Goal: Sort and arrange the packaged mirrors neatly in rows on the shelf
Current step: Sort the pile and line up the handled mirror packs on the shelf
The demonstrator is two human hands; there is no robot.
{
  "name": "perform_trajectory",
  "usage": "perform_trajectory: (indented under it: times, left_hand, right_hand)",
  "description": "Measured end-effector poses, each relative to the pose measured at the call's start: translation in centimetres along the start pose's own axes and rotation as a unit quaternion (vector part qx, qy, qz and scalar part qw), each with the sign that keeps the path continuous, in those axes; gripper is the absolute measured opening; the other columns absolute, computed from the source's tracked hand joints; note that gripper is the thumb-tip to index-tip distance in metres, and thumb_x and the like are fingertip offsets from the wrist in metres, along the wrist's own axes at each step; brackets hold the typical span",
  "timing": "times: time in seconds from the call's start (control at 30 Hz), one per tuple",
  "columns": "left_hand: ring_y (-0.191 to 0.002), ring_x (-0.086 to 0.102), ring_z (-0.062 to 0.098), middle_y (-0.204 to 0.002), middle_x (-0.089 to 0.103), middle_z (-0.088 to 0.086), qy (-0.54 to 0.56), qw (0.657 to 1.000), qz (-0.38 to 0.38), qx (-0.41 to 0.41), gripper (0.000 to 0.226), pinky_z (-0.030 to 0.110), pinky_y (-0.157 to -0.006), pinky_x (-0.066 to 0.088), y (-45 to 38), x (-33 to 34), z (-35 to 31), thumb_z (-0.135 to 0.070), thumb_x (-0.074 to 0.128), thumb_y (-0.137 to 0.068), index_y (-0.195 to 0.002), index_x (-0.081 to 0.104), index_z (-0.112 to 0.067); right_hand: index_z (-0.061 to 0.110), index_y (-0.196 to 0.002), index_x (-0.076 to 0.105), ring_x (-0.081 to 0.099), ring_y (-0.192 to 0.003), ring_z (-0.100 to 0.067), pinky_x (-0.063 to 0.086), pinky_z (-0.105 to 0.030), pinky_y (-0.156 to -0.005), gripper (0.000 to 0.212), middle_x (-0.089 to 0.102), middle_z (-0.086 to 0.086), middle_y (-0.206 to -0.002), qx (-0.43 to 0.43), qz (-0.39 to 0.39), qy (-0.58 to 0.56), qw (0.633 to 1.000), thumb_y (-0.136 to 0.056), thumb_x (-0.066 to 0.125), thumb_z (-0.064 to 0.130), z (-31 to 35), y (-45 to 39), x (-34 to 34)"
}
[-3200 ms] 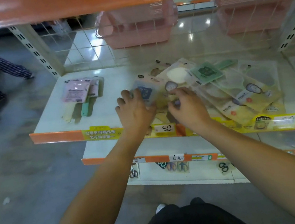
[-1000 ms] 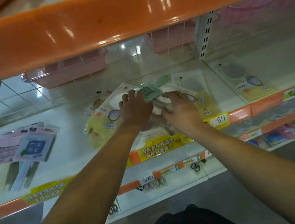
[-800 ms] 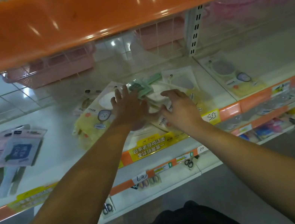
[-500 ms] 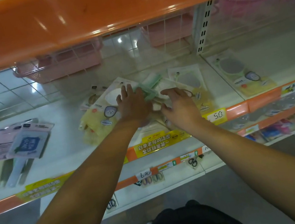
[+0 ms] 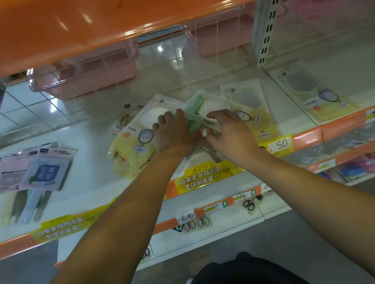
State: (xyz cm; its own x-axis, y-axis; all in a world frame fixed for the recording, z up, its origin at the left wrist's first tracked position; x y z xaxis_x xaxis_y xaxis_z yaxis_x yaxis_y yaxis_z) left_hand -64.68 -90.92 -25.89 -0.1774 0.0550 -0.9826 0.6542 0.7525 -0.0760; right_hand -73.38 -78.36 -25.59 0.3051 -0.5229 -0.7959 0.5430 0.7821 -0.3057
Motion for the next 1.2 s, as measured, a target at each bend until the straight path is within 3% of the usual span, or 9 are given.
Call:
perform_trajectory:
  times: [0.17,0.33,0.6,0.73,0.83,0.93,1.07,1.2]
  left_hand:
    - [-0.11,0.043,0.033,-0.116,0.048,0.013,0.023,1.0,-0.015,-0.006,0.071,0.042,-0.091,0.036,1.3,-0.8,0.4,-0.069,0.06,-0.072,-0.114,0.046,-0.013]
    - [-0.115,0.042,0.033,-0.121,0.045,0.013,0.054,0.998,0.011,-0.034,0.072,0.042,-0.095,0.037,3.0,-1.9,1.7,-0.061,0.068,-0.07,-0.119,0.045,-0.013]
    - [-0.114,0.042,0.032,-0.124,0.045,0.014,0.048,0.99,-0.068,-0.109,0.076,0.042,-0.094,0.038,6.6,-4.2,9.7,-0.062,0.066,-0.071,-0.121,0.045,-0.008]
    - [-0.107,0.047,0.035,-0.115,0.051,0.015,0.042,0.98,-0.117,-0.157,0.07,0.042,-0.086,0.04,8.9,-4.8,14.9,-0.061,0.064,-0.07,-0.112,0.052,-0.006]
    - [-0.092,0.056,0.037,-0.099,0.058,0.018,0.004,0.971,-0.145,-0.188,0.065,0.043,-0.073,0.045,10.3,-4.9,18.9,-0.06,0.058,-0.066,-0.099,0.057,-0.004]
    - [-0.081,0.058,0.038,-0.088,0.059,0.02,-0.029,0.962,-0.155,-0.224,0.055,0.042,-0.069,0.045,11.0,-5.1,22.7,-0.048,0.067,-0.06,-0.089,0.057,-0.002]
    - [-0.093,0.055,0.039,-0.1,0.058,0.022,-0.039,0.955,-0.131,-0.264,0.06,0.044,-0.077,0.042,11.1,-5.3,26.9,-0.047,0.074,-0.066,-0.101,0.055,-0.002]
    - [-0.11,0.046,0.039,-0.12,0.052,0.022,-0.028,0.95,-0.132,-0.283,0.065,0.047,-0.088,0.036,11.2,-4.1,28.8,-0.061,0.058,-0.081,-0.11,0.052,-0.003]
  right_hand:
    - [0.008,-0.119,0.063,0.06,-0.101,-0.037,0.05,-0.042,-0.081,0.038,0.063,-0.013,-0.113,-0.009,-0.001,0.0,1.0,-0.082,0.062,0.021,0.7,0.1,0.3]
    - [0.011,-0.125,0.059,0.055,-0.111,-0.032,0.046,-0.041,-0.089,0.042,0.06,-0.011,-0.122,-0.016,0.029,-0.005,0.999,-0.085,0.061,0.022,2.4,0.5,1.1]
    - [0.013,-0.127,0.057,0.051,-0.117,-0.03,0.043,-0.04,-0.097,0.042,0.058,-0.009,-0.125,-0.071,0.09,-0.042,0.992,-0.086,0.061,0.023,9.2,0.2,5.0]
    - [0.012,-0.127,0.056,0.051,-0.118,-0.029,0.042,-0.038,-0.096,0.042,0.057,-0.01,-0.126,-0.102,0.12,-0.041,0.987,-0.087,0.06,0.025,13.1,0.4,7.6]
    - [0.011,-0.131,0.053,0.049,-0.121,-0.031,0.041,-0.039,-0.098,0.044,0.053,-0.011,-0.131,-0.113,0.147,-0.034,0.982,-0.09,0.057,0.026,15.3,0.6,9.2]
    - [0.013,-0.133,0.052,0.047,-0.122,-0.03,0.039,-0.038,-0.099,0.043,0.051,-0.01,-0.135,-0.117,0.16,-0.035,0.979,-0.092,0.054,0.027,17.0,0.7,10.5]
    - [0.015,-0.13,0.053,0.05,-0.116,-0.028,0.04,-0.038,-0.097,0.04,0.053,-0.006,-0.13,-0.121,0.153,-0.046,0.98,-0.092,0.055,0.026,18.5,0.7,11.8]
    - [0.014,-0.131,0.053,0.048,-0.12,-0.026,0.037,-0.034,-0.095,0.04,0.053,-0.005,-0.131,-0.114,0.143,-0.04,0.982,-0.092,0.055,0.025,18.9,0.8,12.4]
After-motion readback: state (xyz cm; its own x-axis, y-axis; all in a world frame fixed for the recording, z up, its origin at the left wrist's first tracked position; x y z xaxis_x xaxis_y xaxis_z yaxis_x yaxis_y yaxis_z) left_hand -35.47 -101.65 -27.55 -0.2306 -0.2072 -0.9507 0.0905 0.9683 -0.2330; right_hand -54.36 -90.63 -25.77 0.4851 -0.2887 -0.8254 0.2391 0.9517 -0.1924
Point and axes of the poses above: each hand's wrist, its own y-axis away from the middle knuckle, its own x-axis out of the palm, z = x × y, the point moved 1 cm from there along -y, towards the middle knuckle
